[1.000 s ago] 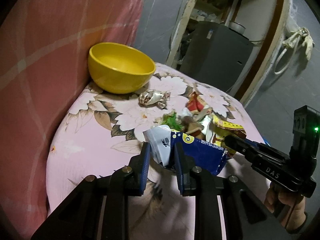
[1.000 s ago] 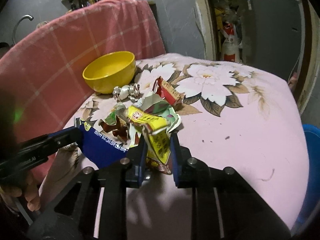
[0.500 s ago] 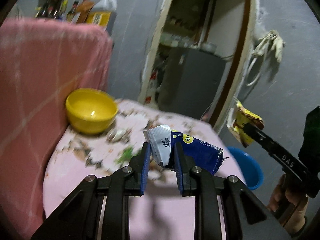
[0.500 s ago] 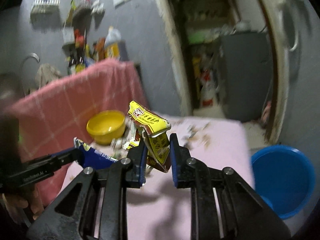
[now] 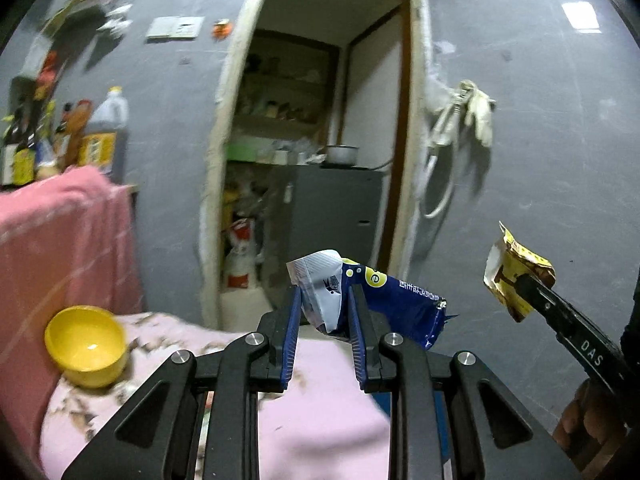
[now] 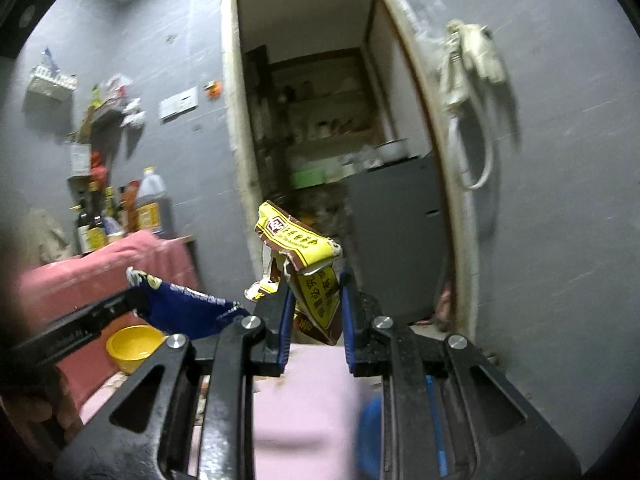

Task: Collect trash
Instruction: 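Carry both items over the blue bucket and open both tools, then withdraw both tools from the bucket back toward the table, then grasp the green scrap with the left tool while the right tool grasps a white scrap, then carry both scraps over the blue bucket and open both tools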

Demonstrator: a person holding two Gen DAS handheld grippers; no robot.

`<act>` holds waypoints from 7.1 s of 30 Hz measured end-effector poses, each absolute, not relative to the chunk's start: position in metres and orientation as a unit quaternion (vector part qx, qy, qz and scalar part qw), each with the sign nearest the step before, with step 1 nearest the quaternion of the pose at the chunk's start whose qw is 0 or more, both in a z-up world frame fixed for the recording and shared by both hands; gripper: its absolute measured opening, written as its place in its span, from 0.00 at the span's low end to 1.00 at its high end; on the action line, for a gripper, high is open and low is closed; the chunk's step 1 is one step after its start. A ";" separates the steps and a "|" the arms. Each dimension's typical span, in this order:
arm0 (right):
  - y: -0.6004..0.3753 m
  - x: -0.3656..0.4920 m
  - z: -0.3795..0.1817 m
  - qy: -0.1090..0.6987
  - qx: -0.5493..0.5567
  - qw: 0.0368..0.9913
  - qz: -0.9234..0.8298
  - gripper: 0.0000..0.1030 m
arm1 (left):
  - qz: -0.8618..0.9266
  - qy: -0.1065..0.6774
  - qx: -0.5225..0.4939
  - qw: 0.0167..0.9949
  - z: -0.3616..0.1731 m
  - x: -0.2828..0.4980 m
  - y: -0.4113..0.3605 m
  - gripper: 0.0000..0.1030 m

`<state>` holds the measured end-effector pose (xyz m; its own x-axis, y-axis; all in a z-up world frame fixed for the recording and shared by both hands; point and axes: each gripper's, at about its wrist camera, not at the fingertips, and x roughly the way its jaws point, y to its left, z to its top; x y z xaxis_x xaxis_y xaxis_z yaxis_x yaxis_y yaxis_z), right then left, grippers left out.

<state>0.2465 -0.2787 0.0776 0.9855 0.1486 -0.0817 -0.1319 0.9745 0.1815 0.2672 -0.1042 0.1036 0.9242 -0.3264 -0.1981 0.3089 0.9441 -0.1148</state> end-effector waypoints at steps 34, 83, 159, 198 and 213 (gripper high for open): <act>-0.395 0.331 -0.064 0.284 0.140 0.947 -0.043 0.36 | -0.207 0.377 0.004 0.903 -0.033 0.407 -0.243 0.37; -0.197 0.247 0.074 0.076 0.060 0.991 0.089 1.00 | -0.038 0.133 -0.064 0.988 0.076 0.237 -0.008 0.95; -0.055 0.375 -0.081 0.427 -0.019 0.862 0.273 0.16 | -0.066 0.398 -0.147 0.903 -0.051 0.335 0.074 0.07; -0.249 0.249 0.069 0.066 0.068 0.988 0.125 0.16 | -0.241 0.119 -0.044 0.962 0.103 0.267 -0.126 0.06; -0.353 0.254 0.032 0.117 0.114 0.986 0.027 0.16 | -0.305 0.196 -0.008 0.932 0.069 0.311 -0.239 0.06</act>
<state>0.2535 -0.3534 0.0321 0.9713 0.0803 -0.2238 -0.0272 0.9726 0.2310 0.3109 -0.2394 0.0686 0.7370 -0.5719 -0.3602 0.5654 0.8137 -0.1350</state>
